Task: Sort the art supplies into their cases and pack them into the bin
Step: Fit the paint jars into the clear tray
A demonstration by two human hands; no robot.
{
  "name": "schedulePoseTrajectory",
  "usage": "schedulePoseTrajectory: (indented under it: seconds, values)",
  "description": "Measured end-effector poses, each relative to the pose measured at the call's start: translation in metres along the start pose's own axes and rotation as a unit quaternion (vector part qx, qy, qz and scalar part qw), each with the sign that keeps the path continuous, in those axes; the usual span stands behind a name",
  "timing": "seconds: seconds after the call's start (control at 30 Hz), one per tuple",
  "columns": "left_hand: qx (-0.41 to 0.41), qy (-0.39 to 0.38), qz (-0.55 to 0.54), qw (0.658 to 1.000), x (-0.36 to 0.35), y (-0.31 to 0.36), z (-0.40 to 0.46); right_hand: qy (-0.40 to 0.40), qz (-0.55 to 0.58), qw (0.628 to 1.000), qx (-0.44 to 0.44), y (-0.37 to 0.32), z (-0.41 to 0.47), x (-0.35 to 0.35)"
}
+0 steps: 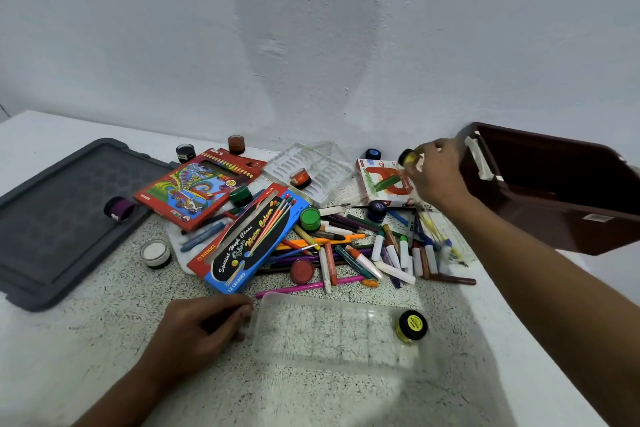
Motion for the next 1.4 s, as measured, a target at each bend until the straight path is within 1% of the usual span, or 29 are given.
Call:
schedulePoseTrajectory:
  seconds: [0.1,0.2,0.3,0.4,0.53,0.6,0.77,0.8,0.83,0.9,0.93,0.97,1.03,1.2,1.4]
  values:
    - [-0.015,-0.015,0.028,0.999,0.002,0.001,-0.002,-0.037,0.098,0.994,0.000,-0.006,-0.024,0.009]
    - [-0.062,-0.044,0.058,0.995,0.000,0.002,-0.005,-0.073,0.174,0.982,-0.008,-0.012,-0.058,0.023]
    - [-0.103,-0.078,0.096,0.987,-0.003,0.003,-0.008,-0.118,0.229,0.966,0.020,-0.019,-0.094,0.038]
    - [-0.123,-0.102,0.122,0.980,-0.005,0.002,-0.009,-0.156,0.228,0.960,0.039,-0.022,-0.122,0.048]
    - [-0.129,-0.128,0.126,0.975,-0.005,0.000,-0.010,-0.198,0.264,0.944,0.003,-0.021,-0.152,0.053]
    - [-0.126,-0.133,0.128,0.975,-0.005,-0.001,-0.009,-0.223,0.301,0.927,-0.013,-0.019,-0.161,0.054]
    - [-0.125,-0.136,0.125,0.975,-0.005,0.000,-0.009,-0.265,0.334,0.904,-0.015,-0.009,-0.182,0.057]
    - [-0.127,-0.140,0.127,0.974,-0.006,0.000,-0.009,-0.271,0.329,0.905,-0.009,-0.008,-0.185,0.057]
    - [-0.129,-0.145,0.128,0.973,-0.006,-0.002,-0.010,-0.271,0.305,0.913,0.004,-0.006,-0.189,0.059]
    - [-0.133,-0.155,0.134,0.970,-0.007,-0.004,-0.010,-0.261,0.217,0.939,0.059,-0.005,-0.195,0.062]
    - [-0.134,-0.159,0.138,0.968,-0.007,-0.006,-0.010,-0.258,0.176,0.946,0.090,-0.005,-0.199,0.063]
    - [-0.136,-0.162,0.143,0.967,-0.007,-0.006,-0.010,-0.261,0.145,0.947,0.116,-0.005,-0.202,0.064]
    - [-0.139,-0.162,0.148,0.966,-0.007,-0.006,-0.010,-0.278,0.119,0.943,0.137,-0.003,-0.210,0.064]
    - [-0.139,-0.162,0.153,0.965,-0.008,-0.006,-0.011,-0.300,0.093,0.937,0.155,-0.001,-0.221,0.065]
    - [-0.130,-0.166,0.145,0.967,-0.007,-0.009,-0.011,-0.298,0.035,0.938,0.174,-0.004,-0.227,0.066]
Point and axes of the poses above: each hand's wrist, its own z-axis towards the middle knuckle, its own x-axis out of the back of the hand, y = z × x, the point moved 1 cm from there along z, towards the middle knuckle, and after that the axes turned 1 degree about y, right-handed, at the moved point
